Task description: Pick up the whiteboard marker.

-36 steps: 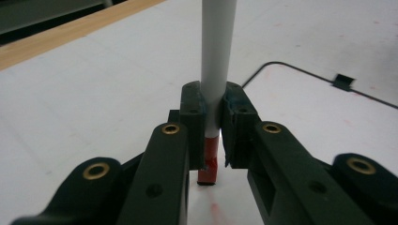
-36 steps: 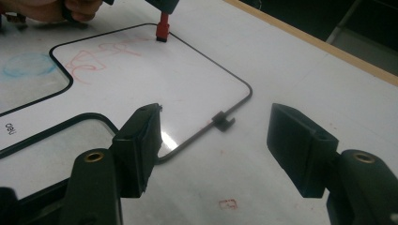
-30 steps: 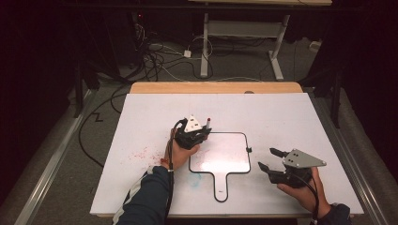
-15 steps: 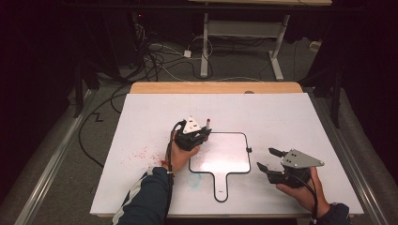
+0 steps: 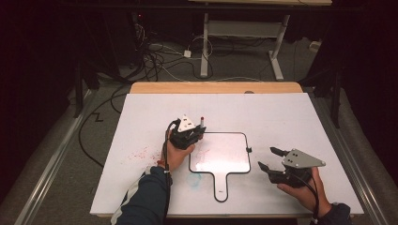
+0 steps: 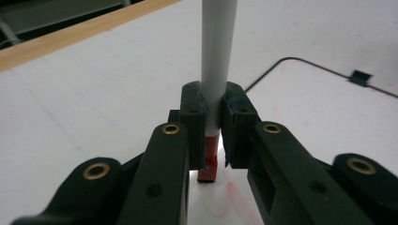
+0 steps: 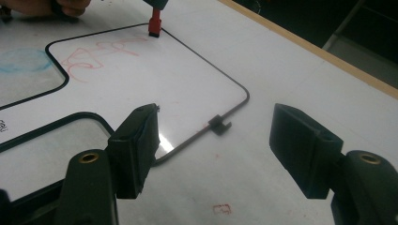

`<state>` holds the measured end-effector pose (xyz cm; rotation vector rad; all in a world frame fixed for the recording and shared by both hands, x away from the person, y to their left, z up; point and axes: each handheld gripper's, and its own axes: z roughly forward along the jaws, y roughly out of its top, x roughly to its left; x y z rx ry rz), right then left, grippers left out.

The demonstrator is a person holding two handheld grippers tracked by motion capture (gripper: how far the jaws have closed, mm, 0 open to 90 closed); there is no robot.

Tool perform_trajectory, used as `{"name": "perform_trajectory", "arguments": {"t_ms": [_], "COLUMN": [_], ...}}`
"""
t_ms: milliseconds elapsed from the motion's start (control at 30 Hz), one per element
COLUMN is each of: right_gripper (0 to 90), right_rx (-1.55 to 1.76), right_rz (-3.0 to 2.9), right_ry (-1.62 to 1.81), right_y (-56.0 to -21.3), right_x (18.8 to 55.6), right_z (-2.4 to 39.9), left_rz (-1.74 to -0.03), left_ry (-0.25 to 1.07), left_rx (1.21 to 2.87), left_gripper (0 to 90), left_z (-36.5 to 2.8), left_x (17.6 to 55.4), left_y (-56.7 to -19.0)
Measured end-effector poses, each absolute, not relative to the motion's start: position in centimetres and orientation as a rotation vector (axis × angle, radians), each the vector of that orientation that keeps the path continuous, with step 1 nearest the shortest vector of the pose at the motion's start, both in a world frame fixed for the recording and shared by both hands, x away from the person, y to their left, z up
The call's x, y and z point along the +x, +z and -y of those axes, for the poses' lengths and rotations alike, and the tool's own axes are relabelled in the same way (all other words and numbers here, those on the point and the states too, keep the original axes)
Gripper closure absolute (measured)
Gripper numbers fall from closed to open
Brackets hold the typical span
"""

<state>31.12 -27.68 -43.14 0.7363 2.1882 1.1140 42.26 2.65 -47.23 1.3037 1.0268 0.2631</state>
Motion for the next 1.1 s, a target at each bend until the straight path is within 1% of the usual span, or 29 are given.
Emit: {"name": "perform_trajectory", "arguments": {"t_ms": [33,67,100,200,300,367,400,533,600,700,767,900,967,1100], "right_gripper": [33.7,33.6,33.6,33.3,33.2,33.2,33.2,33.3,33.2,32.9,32.8,32.3,31.6,31.2], "right_rx": [0.735,0.737,0.737,0.737,0.736,0.735,0.734,0.733,0.732,0.728,0.729,0.731,0.733,0.731], "right_rz": [-2.191,-2.192,-2.192,-2.192,-2.190,-2.191,-2.191,-2.191,-2.191,-2.193,-2.193,-2.190,-2.189,-2.192], "right_ry": [1.114,1.114,1.114,1.115,1.113,1.111,1.108,1.111,1.109,1.110,1.111,1.114,1.116,1.117], "right_y": [-43.2,-43.2,-43.2,-43.2,-43.1,-43.2,-43.2,-43.1,-43.1,-43.1,-43.1,-43.1,-43.1,-43.2], "right_x": [31.2,31.2,31.2,31.1,31.1,31.1,31.2,31.2,31.1,31.1,31.1,31.1,31.1,31.1], "right_z": [27.6,27.6,27.6,27.6,27.6,27.6,27.6,27.6,27.5,27.5,27.5,27.6,27.5,27.4], "left_rz": [-0.697,-0.696,-0.650,-0.645,-0.642,-0.738,-0.753,-0.758,-0.749,-0.709,-0.668,-0.651,-0.687,-0.752], "left_ry": [0.428,0.415,0.425,0.437,0.506,0.522,0.527,0.502,0.449,0.408,0.405,0.441,0.470,0.482], "left_rx": [1.967,1.977,1.986,2.001,2.007,1.993,1.980,1.978,1.970,1.980,2.005,2.026,2.017,1.982], "left_gripper": [78.9,78.9,78.9,78.9,78.9,78.9,78.9,78.9,78.9,78.9,78.8,78.8,78.8,78.9], "left_z": [-6.7,-6.4,-6.0,-6.1,-7.1,-8.0,-8.4,-8.4,-8.1,-7.3,-6.8,-7.0,-7.6,-9.1], "left_x": [42.6,42.4,42.3,42.2,42.8,43.1,43.2,43.1,42.6,41.8,41.2,41.3,42.1,43.0], "left_y": [-46.8,-46.7,-46.7,-46.6,-46.6,-46.7,-46.8,-46.8,-46.8,-46.8,-46.7,-46.6,-46.6,-46.8]}}
